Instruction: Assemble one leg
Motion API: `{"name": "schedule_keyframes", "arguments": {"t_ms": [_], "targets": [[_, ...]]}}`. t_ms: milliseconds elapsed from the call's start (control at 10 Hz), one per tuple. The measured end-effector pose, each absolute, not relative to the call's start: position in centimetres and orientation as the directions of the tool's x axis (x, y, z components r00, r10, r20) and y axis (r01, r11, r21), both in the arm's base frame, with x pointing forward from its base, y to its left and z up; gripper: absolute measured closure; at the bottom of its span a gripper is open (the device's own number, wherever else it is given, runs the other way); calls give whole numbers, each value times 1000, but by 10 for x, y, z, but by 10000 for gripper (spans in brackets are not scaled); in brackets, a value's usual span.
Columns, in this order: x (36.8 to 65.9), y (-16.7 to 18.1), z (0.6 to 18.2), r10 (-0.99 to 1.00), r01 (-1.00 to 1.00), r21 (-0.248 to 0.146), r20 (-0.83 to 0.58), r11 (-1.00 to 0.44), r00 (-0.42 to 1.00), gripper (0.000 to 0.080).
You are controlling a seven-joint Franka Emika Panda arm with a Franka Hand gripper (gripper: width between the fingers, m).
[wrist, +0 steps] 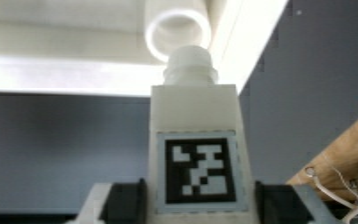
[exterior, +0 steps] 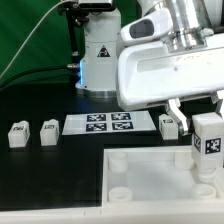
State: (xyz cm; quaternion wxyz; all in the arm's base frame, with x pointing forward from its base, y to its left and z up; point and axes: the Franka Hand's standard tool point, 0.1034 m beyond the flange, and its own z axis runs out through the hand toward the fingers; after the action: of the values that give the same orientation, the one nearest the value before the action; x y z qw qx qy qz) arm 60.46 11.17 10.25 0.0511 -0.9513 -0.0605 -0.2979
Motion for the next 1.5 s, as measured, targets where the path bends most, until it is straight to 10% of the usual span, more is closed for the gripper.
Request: {"name": "schedule_keyframes", "arguments": {"t_ms": [1000,1500], "targets": [[608,111,87,73,136,-72,559,-988,826,507],[608,111,87,73,136,-72,558,-988,827,168]]}}
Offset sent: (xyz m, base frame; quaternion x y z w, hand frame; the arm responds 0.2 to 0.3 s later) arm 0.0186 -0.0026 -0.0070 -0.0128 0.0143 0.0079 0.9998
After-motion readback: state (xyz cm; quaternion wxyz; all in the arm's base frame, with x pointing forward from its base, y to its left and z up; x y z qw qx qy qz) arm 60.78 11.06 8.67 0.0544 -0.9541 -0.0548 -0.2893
